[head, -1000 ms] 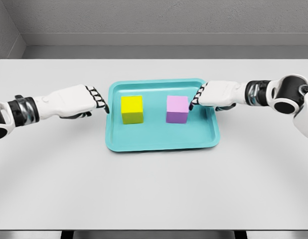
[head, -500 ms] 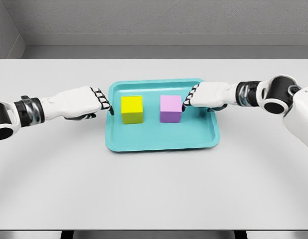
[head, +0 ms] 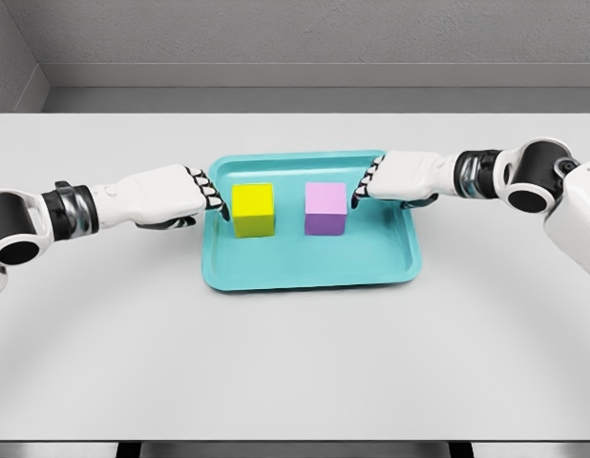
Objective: Push two cubes
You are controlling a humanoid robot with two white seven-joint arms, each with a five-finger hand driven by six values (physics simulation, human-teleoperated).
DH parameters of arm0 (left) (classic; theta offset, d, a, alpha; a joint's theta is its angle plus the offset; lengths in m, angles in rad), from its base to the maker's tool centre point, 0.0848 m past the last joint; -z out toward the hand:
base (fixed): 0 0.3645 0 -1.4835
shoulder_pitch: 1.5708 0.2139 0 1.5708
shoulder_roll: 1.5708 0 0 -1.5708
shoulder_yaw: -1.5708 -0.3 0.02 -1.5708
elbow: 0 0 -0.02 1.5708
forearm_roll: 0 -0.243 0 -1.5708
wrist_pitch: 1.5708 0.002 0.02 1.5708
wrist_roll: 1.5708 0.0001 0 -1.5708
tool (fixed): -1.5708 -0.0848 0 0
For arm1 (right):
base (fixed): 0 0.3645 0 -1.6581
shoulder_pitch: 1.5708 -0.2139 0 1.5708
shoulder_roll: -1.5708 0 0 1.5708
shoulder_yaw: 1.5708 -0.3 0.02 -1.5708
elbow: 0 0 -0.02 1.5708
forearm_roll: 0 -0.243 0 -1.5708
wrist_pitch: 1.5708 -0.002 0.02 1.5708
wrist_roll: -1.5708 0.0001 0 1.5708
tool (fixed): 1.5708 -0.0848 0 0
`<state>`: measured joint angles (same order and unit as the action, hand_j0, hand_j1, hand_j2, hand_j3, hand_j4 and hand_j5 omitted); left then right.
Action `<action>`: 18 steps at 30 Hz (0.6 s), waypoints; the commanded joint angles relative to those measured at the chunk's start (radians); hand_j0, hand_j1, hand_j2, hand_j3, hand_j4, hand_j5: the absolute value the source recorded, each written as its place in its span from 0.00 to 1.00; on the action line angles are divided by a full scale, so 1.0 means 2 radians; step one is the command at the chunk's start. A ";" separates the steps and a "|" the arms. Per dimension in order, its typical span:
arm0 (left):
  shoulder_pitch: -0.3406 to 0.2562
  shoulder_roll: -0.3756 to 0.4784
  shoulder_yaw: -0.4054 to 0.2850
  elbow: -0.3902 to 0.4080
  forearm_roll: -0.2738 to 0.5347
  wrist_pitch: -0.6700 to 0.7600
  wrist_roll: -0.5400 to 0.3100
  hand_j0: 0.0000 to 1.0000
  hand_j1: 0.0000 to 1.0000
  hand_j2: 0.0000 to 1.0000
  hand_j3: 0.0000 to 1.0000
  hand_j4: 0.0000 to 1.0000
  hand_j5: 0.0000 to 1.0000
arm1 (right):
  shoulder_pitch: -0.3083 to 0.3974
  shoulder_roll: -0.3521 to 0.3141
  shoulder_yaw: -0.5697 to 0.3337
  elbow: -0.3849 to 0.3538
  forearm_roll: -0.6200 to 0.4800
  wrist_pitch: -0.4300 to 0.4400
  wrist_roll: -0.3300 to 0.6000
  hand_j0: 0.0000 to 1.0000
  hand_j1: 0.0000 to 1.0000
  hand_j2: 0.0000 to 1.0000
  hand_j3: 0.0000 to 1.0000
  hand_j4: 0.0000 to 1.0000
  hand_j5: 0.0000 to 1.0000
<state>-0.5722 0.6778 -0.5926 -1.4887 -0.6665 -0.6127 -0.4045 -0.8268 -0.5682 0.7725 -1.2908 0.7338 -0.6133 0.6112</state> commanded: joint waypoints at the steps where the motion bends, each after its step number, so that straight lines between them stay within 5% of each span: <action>1: 0.000 -0.004 0.001 0.000 0.003 0.001 -0.002 0.65 0.65 0.65 0.65 0.65 0.65 | 0.000 0.000 0.000 0.001 0.001 0.001 0.000 0.77 0.77 0.77 0.77 0.77 0.77; 18: 0.002 -0.018 0.000 0.002 0.003 0.001 -0.023 0.65 0.65 0.65 0.65 0.65 0.65 | -0.001 0.000 0.001 0.000 0.002 0.001 0.000 0.77 0.77 0.77 0.77 0.77 0.77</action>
<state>-0.5691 0.6529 -0.5925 -1.4858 -0.6665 -0.6128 -0.4388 -0.8283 -0.5684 0.7756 -1.2911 0.7408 -0.6132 0.6112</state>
